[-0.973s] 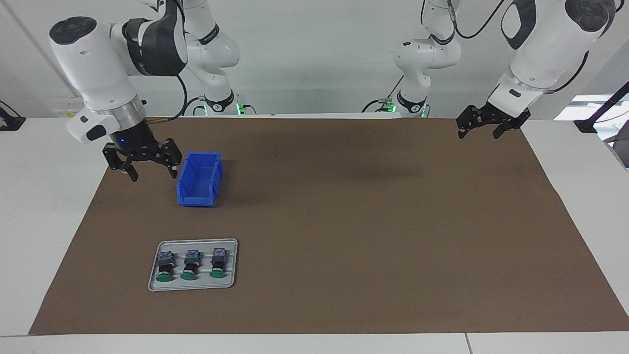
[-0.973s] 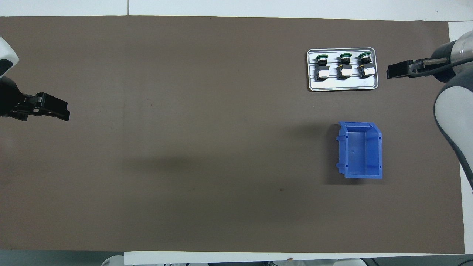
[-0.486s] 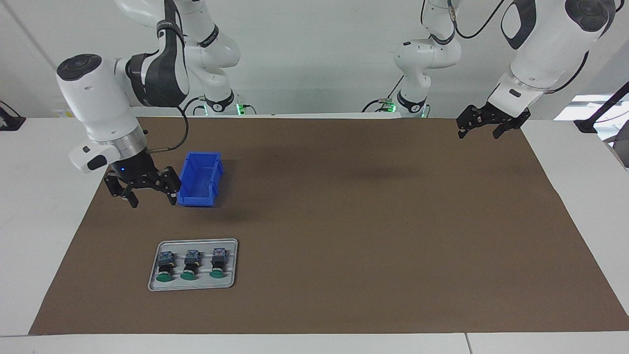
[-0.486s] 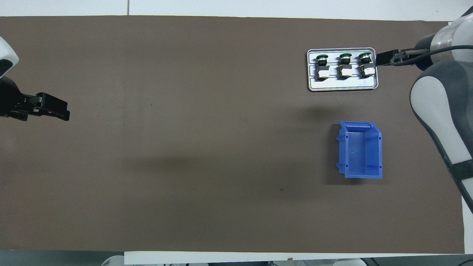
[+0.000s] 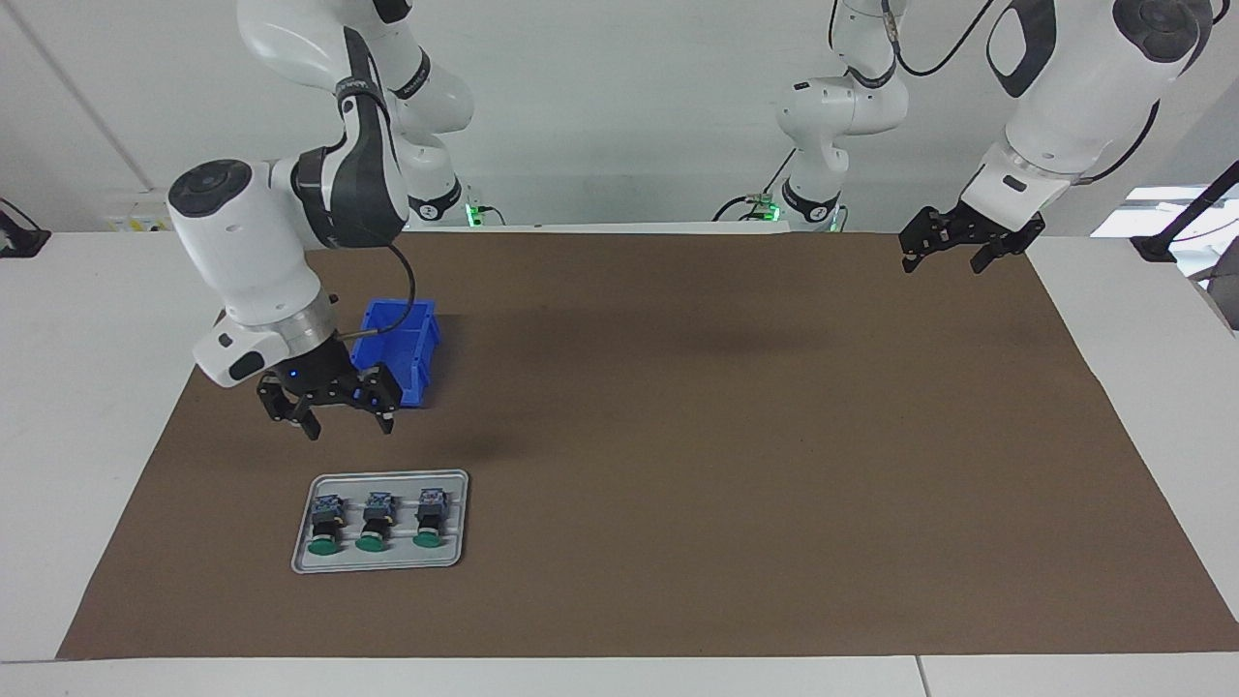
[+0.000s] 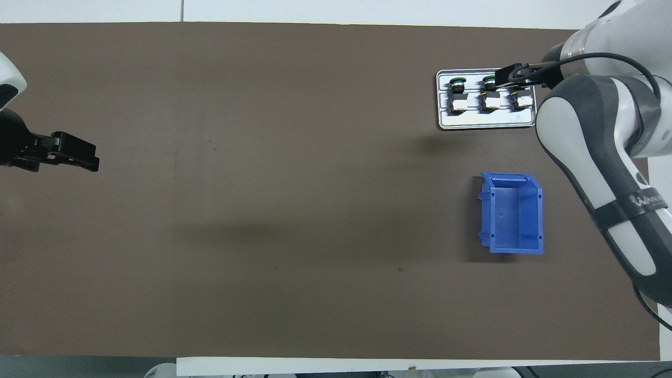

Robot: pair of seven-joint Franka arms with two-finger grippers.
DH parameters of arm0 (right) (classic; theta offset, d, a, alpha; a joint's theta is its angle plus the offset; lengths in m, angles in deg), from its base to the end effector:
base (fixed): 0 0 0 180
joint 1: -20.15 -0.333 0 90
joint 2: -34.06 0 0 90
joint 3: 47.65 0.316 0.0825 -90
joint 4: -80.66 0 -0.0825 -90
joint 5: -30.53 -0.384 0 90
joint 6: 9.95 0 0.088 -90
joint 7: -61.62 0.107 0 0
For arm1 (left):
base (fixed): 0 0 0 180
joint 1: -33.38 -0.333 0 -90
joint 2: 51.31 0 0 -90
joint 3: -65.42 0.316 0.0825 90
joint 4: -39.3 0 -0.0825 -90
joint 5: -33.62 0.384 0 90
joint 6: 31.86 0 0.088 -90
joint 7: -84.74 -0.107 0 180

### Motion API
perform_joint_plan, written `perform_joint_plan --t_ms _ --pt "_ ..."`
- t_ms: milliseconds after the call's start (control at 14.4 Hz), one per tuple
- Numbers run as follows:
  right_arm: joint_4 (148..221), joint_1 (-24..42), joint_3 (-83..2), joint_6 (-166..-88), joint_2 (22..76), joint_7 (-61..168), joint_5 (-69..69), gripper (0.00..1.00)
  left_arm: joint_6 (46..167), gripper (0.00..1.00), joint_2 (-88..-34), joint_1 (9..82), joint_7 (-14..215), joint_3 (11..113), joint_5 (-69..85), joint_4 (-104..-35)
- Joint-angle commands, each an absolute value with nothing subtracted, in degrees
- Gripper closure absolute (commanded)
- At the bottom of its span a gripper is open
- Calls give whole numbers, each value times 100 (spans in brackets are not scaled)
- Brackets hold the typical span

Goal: Place and press button with both arms
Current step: 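Move the right gripper over the metal tray of green buttons, then lower the right gripper and grasp one green button from the tray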

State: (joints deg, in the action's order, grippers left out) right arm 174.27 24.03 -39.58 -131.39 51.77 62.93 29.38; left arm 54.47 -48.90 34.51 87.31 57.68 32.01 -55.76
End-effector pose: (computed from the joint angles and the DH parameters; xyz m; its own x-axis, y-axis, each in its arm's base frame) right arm 0.6663 0.0400 0.4581 0.9840 0.0246 0.1764 0.0366 -0.9972 -0.0654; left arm 0.5253 -0.0866 0.6006 0.9877 -0.1098 -0.1113 -0.1086 -0.9939 0.0174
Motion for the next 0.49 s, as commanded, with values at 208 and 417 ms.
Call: perform_joint_plan --t_ms 208,417 --pt "16664 2455 -3763 -13062 5945 5995 3219 2 5533 0 -4850 3417 8659 5760 3239 -5632" --pt "16496 2428 -3692 -13168 6191 6013 3229 3 5533 0 -4850 3417 8667 5760 3239 -5632"
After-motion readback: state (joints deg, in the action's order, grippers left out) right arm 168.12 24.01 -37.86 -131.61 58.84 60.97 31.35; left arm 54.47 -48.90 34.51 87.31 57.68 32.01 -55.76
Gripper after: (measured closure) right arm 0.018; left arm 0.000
